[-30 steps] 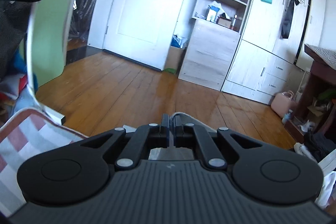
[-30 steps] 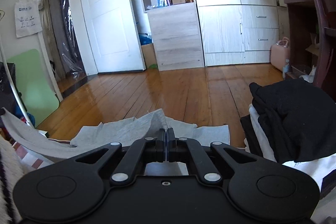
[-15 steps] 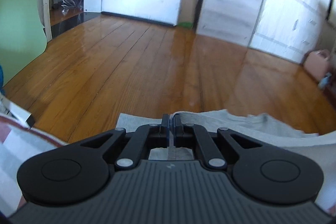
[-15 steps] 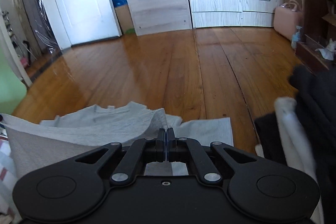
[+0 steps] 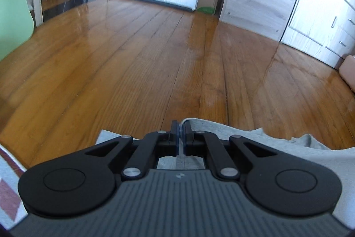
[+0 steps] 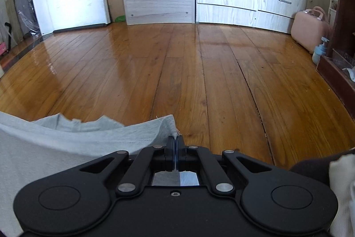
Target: Fold clothes
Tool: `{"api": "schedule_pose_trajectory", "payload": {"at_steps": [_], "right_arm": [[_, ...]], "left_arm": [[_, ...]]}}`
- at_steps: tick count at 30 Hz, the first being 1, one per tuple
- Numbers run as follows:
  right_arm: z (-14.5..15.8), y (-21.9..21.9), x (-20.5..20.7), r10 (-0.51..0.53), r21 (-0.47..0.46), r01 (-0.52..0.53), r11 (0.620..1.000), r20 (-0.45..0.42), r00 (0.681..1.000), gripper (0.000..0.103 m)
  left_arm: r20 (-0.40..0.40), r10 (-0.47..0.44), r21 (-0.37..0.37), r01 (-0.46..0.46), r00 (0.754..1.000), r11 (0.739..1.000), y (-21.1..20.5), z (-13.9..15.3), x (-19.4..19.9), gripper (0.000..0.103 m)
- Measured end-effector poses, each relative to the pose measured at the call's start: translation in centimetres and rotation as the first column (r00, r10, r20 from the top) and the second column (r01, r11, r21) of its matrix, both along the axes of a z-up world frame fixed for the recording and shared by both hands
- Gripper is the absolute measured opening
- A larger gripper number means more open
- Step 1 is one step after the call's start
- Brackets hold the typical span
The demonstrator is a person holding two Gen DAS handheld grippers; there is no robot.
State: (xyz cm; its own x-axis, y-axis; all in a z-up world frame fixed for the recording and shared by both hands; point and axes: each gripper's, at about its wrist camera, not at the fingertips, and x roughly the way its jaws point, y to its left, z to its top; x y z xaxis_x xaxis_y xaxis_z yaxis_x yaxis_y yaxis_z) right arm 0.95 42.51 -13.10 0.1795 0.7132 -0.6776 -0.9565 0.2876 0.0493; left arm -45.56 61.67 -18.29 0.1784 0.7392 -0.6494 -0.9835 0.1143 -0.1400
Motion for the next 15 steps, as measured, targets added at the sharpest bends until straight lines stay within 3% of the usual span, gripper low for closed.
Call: {"api": "schedule_pose_trajectory", "payload": {"at_steps": [4,10,11,12,14,15], "right_arm": [[-1.6,1.9,0.6,-0.008,-0.037,0.007,0.999,-0.016,1.0,0.001],[-3.1,4.3,0.8,-0.016,-0.087,0.019,0.996,0.034,0.999,0.001],[-3.6,4.9,0.9,-0.031,-0.106,0.036,0.994,0.051,0.998,0.001],[-4.1,5.5,1.1,-0.044,-0.124,0.053,0.991,0.067,0.997,0.001],[-5.2,6.7,1.4,-0.071,-0.161,0.087,0.983,0.101,0.992,0.002],[-5.7,7.4,1.5,-0.084,-0.178,0.105,0.978,0.118,0.989,0.016]], "left_arm": [[-0.118,-0.051,-0.021,0.049,0.992,0.999,0.8,-1.4,1.7,0.003],[-0.111,-0.034,0.006,0.035,0.993,0.999,2.7,-0.6,1.6,0.004],[-0.11,-0.011,-0.003,0.01,0.994,1.0,3.5,-1.0,1.7,0.011],[-0.122,0.008,-0.033,-0.012,0.993,0.999,4.5,-2.0,1.8,0.035],[-0.191,0.034,-0.163,-0.065,0.981,0.984,7.1,-4.7,2.0,0.07],[-0.216,0.056,-0.219,-0.104,0.975,0.97,7.7,-5.8,1.8,0.066]]}}
